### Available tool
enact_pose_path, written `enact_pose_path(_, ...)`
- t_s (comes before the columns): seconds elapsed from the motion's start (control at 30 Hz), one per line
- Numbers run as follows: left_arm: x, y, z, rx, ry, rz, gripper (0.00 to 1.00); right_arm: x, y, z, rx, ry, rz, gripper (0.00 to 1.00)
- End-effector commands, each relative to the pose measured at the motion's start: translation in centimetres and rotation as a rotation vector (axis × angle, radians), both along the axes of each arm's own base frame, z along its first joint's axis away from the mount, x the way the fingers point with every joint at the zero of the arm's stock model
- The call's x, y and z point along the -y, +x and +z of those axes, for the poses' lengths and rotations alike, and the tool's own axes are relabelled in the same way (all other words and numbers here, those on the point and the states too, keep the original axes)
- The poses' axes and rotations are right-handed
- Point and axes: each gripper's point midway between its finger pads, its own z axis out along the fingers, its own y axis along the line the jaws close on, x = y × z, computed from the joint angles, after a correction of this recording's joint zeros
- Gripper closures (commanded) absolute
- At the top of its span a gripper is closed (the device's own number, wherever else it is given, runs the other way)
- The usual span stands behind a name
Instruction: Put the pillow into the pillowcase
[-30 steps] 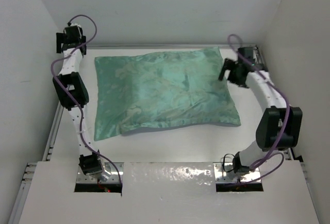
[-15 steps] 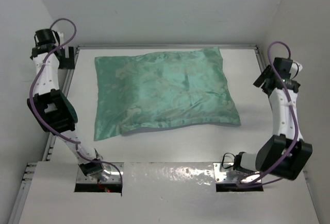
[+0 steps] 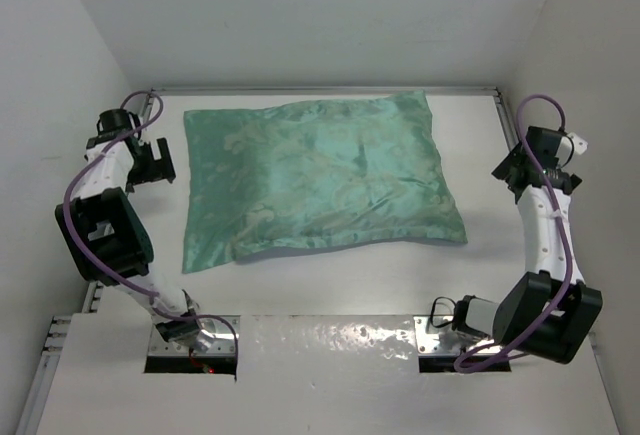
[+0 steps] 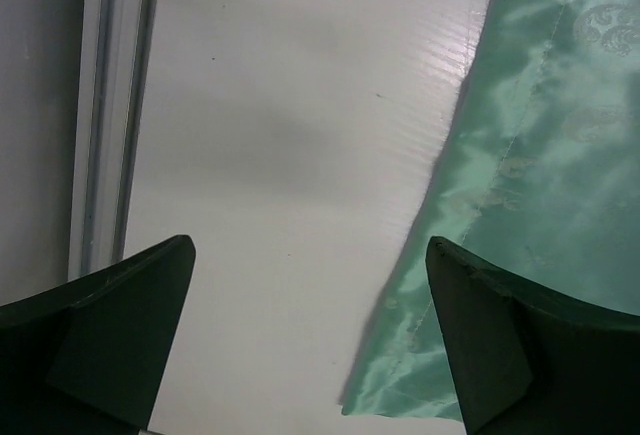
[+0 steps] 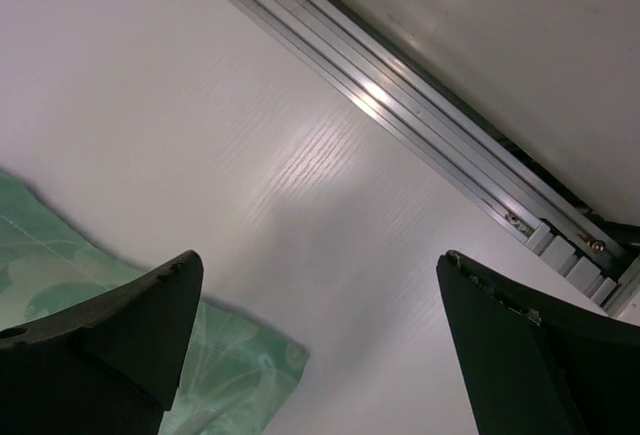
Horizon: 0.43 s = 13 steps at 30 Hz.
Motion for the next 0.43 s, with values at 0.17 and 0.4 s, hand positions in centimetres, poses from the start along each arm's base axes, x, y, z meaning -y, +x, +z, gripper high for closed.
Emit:
enact_pose_path(0.17,0.6,1.6,2.8,0.185,-0.003,0.015,0.00,-0.7,-0.1,-1.1,0.016,0.054,-0.021,0.01)
enact_pose_path(0.4,0.8,2.0,1.9,0.156,-0.037,0.022,0.00,-0.9,0.4,-0.8,0.190,0.021,-0.032,0.01)
